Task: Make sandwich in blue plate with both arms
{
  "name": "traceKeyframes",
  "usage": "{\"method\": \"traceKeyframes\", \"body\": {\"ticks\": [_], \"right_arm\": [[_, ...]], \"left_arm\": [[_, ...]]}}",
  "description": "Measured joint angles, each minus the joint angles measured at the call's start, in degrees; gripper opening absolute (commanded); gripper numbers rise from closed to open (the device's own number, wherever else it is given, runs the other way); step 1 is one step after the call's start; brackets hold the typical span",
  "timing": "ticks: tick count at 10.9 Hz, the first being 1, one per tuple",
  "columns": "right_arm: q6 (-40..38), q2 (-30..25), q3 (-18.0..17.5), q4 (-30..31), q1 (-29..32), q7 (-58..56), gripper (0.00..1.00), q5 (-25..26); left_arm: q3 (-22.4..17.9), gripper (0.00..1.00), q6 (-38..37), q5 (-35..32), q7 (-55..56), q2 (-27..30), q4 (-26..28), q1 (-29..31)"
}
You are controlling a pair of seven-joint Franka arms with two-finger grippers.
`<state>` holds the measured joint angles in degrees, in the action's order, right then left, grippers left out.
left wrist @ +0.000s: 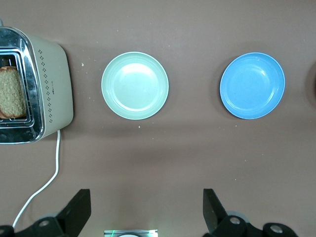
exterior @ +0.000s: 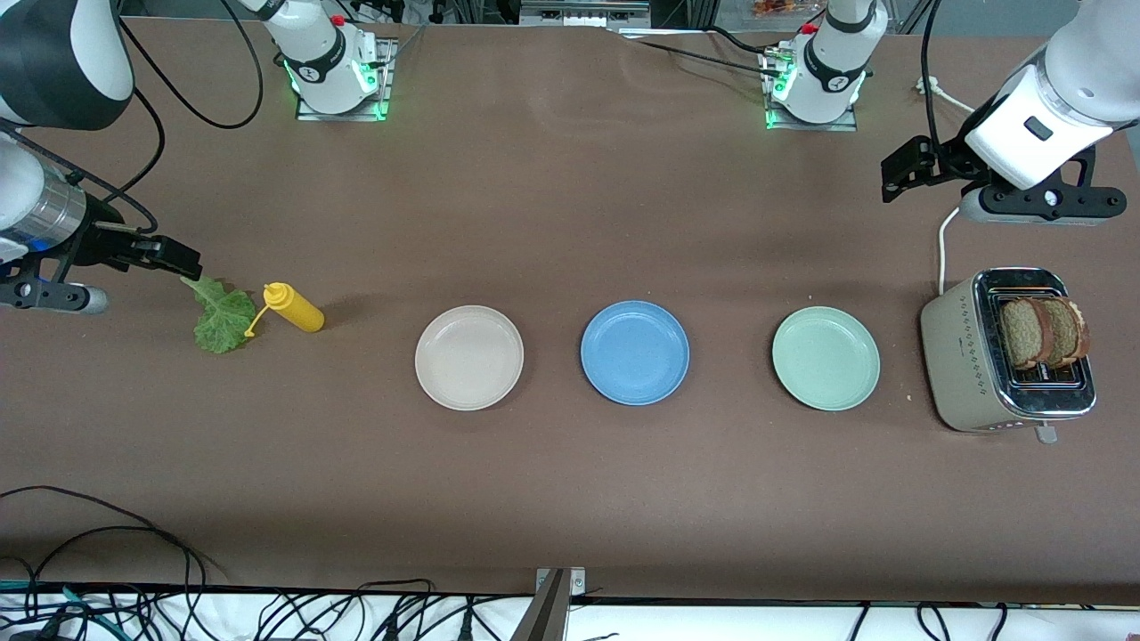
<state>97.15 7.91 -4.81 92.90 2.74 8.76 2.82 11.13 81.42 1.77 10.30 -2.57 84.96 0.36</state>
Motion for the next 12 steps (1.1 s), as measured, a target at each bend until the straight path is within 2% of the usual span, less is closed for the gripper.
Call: {"method": "traceKeyframes", "body": {"ticks": [12], "right_arm": [[0.04, 0.0, 0.0, 0.0, 0.3, 0.12, 1.0, -0.64]], "left_arm": [[-0.04, 1.0, 0.0, 0.0, 0.0, 0.0, 0.0, 0.49]]}}
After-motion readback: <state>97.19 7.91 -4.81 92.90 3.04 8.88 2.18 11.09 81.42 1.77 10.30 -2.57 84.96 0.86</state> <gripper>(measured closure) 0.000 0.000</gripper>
